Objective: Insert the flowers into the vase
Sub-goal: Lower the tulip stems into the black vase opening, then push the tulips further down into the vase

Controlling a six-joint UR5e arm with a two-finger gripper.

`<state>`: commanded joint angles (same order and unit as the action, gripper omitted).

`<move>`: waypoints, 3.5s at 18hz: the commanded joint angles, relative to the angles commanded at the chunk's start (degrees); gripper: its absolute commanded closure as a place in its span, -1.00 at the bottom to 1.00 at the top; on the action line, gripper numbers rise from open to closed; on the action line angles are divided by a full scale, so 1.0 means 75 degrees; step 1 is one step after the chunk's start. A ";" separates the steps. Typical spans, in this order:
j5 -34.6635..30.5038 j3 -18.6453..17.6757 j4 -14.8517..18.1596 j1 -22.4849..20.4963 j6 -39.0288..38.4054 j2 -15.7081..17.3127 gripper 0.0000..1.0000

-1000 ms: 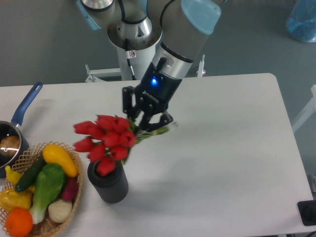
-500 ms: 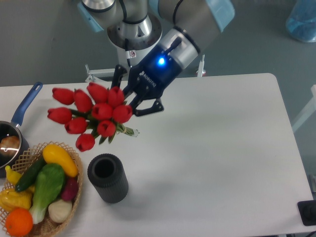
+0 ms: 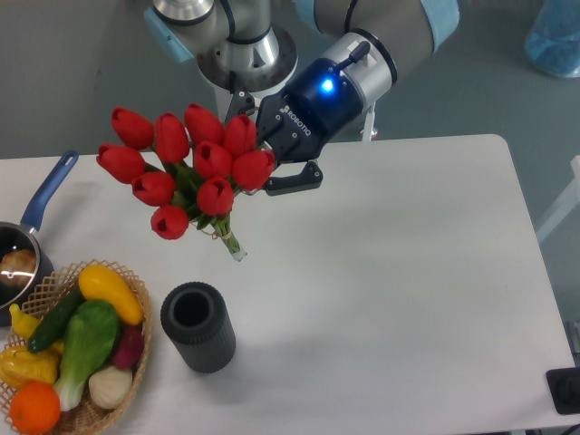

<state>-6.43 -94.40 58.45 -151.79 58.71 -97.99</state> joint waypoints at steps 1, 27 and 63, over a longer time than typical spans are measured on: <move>0.0025 0.0070 0.0000 0.0012 0.0000 -0.0070 1.00; 0.0037 0.0294 -0.0879 0.0891 0.0117 -0.1114 1.00; -0.0327 -0.1077 -0.1125 0.1066 0.1570 -0.1829 1.00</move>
<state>-8.88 -102.48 50.01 -143.79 70.49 -111.71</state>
